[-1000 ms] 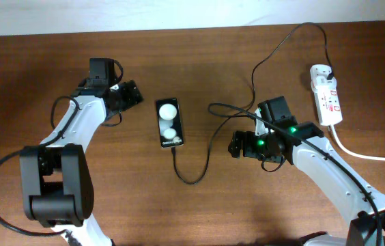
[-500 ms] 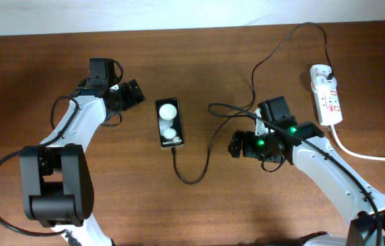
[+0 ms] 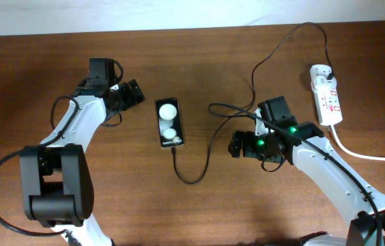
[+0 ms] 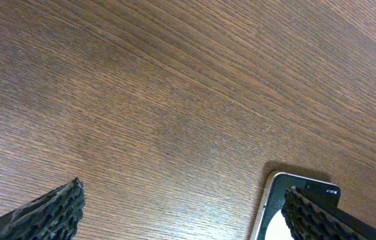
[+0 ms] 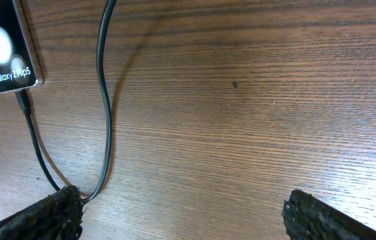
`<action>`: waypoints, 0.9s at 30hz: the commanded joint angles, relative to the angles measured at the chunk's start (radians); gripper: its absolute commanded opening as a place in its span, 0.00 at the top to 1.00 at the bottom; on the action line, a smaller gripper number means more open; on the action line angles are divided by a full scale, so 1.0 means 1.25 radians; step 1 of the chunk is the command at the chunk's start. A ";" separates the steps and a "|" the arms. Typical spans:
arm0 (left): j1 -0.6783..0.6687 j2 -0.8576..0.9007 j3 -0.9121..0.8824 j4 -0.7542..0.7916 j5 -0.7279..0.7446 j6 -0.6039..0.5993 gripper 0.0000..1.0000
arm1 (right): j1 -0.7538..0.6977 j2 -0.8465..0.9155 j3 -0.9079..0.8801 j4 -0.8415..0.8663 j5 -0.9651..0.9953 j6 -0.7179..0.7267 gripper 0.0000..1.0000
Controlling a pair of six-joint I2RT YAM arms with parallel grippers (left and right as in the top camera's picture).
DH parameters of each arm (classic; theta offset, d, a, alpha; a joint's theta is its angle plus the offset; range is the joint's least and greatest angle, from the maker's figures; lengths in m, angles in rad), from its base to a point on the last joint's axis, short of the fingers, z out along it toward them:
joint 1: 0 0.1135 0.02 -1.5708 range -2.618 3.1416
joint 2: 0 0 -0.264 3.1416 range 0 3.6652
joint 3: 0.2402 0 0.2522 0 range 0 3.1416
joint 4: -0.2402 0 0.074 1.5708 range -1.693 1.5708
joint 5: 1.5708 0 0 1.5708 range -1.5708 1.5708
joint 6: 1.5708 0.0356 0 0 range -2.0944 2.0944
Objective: Plug charger to phone and switch on socket
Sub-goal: 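Open the left gripper and withdraw it from the phone, then move the right gripper to the power strip's orange switch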
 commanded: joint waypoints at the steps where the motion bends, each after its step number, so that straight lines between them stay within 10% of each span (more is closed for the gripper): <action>1: 0.006 -0.015 0.012 -0.003 0.005 0.004 0.01 | -0.001 -0.006 0.002 0.002 -0.004 -0.006 0.01; 27: 0.006 -0.015 0.012 -0.003 0.005 0.004 0.01 | -0.002 -0.007 0.081 -0.078 -0.001 -0.017 0.01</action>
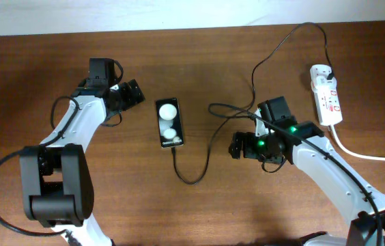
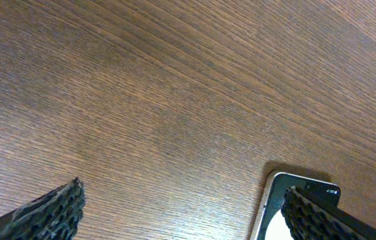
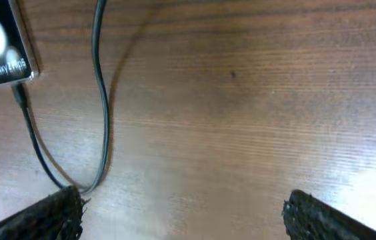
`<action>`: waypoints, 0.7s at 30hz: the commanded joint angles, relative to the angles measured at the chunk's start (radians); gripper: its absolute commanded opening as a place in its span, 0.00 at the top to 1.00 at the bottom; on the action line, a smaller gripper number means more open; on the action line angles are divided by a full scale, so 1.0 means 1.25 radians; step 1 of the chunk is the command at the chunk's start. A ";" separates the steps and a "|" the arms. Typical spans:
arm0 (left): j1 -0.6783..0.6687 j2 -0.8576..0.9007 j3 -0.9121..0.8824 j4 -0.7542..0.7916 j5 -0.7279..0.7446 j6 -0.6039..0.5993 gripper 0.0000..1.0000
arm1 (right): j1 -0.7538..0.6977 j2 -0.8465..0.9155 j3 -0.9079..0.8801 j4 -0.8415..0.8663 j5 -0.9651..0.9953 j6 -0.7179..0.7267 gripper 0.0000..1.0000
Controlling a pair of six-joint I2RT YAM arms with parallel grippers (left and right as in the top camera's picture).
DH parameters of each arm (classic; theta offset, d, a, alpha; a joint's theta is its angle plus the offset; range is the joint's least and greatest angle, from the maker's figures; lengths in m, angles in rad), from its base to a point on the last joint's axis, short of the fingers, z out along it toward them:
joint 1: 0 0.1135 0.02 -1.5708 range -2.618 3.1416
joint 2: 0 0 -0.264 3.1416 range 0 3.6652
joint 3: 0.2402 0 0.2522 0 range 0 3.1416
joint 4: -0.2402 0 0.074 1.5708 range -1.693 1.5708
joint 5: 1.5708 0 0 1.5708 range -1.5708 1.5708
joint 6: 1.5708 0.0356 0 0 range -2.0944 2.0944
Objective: Plug charger to phone and switch on socket
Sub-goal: 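Move the right gripper to the power strip's orange switch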
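A black phone (image 1: 170, 123) lies face up at mid-table with the black charger cable (image 1: 206, 154) plugged into its near end; the plug (image 3: 19, 93) shows in the right wrist view. The cable loops right and back to the white socket strip (image 1: 326, 95) at the far right. My left gripper (image 1: 130, 94) stands open just left of the phone's far end, whose corner (image 2: 301, 187) peeks past one fingertip. My right gripper (image 1: 237, 145) is open over bare wood right of the cable loop, holding nothing.
The strip's white lead (image 1: 370, 156) runs off the right edge. Dark wooden table (image 1: 110, 198) all around, with a pale wall strip along the far edge.
The right wrist view has shifted slightly and gone blurry, so the right gripper has moved a little. The left arm, phone and cable stand as before.
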 commanded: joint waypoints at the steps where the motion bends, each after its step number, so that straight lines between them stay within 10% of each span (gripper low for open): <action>1: 0.006 -0.015 0.012 -0.003 0.005 0.004 0.01 | -0.002 -0.007 0.094 -0.064 0.002 -0.031 0.01; 11: 0.006 -0.015 0.012 -0.003 0.005 0.004 0.01 | -0.038 -0.007 0.463 -0.274 0.166 -0.045 0.01; 21: 0.006 -0.015 0.012 -0.003 0.005 0.004 0.01 | -0.400 0.078 0.506 -0.294 0.167 -0.041 0.01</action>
